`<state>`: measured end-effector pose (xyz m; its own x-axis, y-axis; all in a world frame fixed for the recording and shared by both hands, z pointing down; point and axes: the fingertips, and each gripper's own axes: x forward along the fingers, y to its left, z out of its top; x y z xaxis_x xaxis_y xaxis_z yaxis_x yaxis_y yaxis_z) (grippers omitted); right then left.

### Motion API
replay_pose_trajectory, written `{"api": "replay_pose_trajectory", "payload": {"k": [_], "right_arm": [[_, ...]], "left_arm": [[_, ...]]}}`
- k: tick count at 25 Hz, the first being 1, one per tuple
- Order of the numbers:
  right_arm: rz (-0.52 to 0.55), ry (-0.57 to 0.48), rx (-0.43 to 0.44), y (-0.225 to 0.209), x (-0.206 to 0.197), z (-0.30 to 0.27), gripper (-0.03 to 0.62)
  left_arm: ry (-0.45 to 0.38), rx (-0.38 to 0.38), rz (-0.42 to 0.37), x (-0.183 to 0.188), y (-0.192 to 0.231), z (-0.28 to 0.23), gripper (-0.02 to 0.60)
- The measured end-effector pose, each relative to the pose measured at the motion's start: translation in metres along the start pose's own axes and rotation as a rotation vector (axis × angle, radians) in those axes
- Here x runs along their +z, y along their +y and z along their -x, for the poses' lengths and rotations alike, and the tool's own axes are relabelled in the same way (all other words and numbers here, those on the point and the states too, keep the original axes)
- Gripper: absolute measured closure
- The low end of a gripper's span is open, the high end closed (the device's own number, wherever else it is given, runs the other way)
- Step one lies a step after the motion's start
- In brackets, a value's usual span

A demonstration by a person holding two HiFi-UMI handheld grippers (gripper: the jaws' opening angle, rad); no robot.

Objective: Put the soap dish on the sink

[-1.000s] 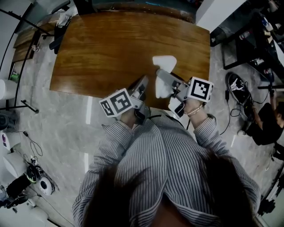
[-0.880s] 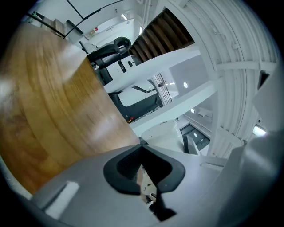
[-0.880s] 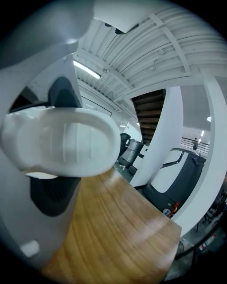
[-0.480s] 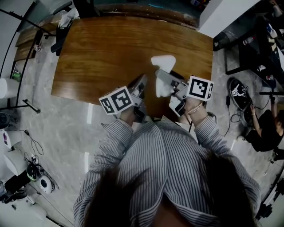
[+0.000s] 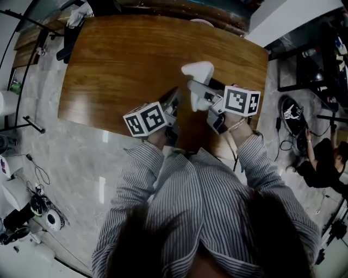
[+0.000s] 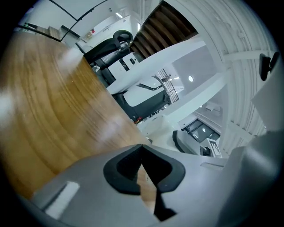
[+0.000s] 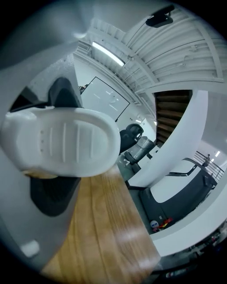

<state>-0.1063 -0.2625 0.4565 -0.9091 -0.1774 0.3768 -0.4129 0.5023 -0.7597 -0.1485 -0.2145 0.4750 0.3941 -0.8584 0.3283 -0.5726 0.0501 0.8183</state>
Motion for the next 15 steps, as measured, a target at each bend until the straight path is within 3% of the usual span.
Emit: {"api": "replay_pose_trajectory", "payload": {"k": [8, 15], "right_arm": [[0.136, 0.091, -0.086, -0.031, -0.005, -0.032, 0.155], [0.431, 0.227, -0.241, -0.072, -0.018, -0.049, 0.155]], "left_arm": [[0.039, 0.060, 0.015, -0.001, 0.037, -0.021, 0.588], [0.062, 0.091, 0.031, -0.015, 0.061, -0.030, 0.588]]}}
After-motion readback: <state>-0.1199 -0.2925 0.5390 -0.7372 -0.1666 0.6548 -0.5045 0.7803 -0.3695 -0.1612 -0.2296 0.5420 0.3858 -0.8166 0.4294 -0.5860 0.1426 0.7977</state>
